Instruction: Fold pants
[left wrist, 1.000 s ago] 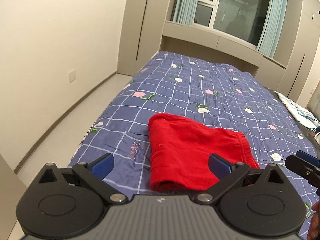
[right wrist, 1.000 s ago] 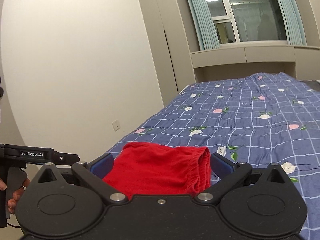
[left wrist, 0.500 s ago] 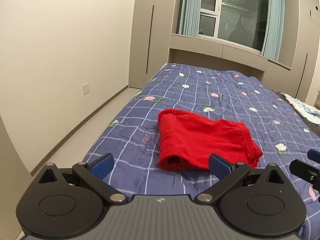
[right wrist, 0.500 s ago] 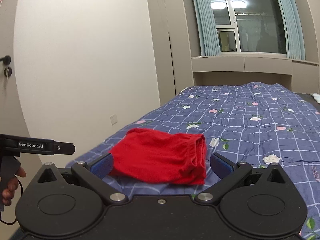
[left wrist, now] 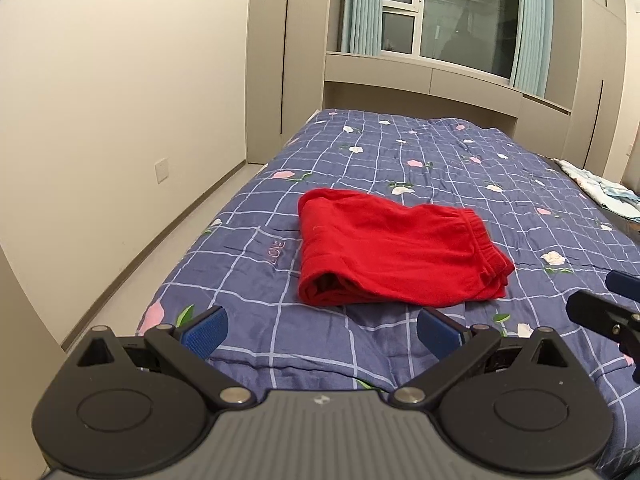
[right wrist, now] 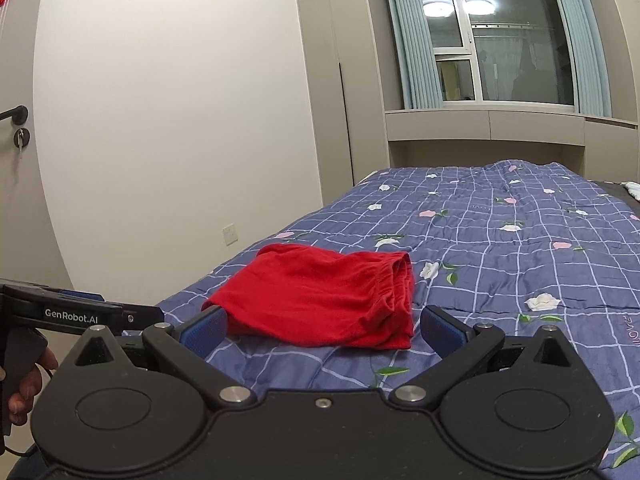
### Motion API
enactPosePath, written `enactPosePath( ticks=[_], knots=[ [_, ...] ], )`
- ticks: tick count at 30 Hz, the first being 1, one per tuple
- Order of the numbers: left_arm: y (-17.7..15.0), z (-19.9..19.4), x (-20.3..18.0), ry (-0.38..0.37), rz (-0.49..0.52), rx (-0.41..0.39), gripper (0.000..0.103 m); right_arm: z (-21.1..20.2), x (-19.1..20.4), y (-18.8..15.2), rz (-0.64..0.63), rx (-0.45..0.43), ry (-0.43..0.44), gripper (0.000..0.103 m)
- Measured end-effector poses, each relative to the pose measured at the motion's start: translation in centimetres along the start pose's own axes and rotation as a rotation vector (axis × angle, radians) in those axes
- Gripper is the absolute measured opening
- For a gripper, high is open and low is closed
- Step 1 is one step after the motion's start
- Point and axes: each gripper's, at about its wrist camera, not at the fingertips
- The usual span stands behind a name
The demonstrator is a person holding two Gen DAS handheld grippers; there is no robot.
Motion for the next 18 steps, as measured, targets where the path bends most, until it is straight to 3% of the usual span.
enactPosePath(
  ticks=[18],
  knots=[
    [0.04, 0.43, 0.12, -0.003, -0.001, 0.019, 0.103, 0.55, -0.53, -0.55, 0.029, 0.028, 0.008, 0.102]
  ],
)
Point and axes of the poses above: each gripper's, at about its wrist camera, not at the fingertips, and z roughly the way its jaws point, x to its left, y to its top, and after that the axes turned 7 degrees about z, right-handed
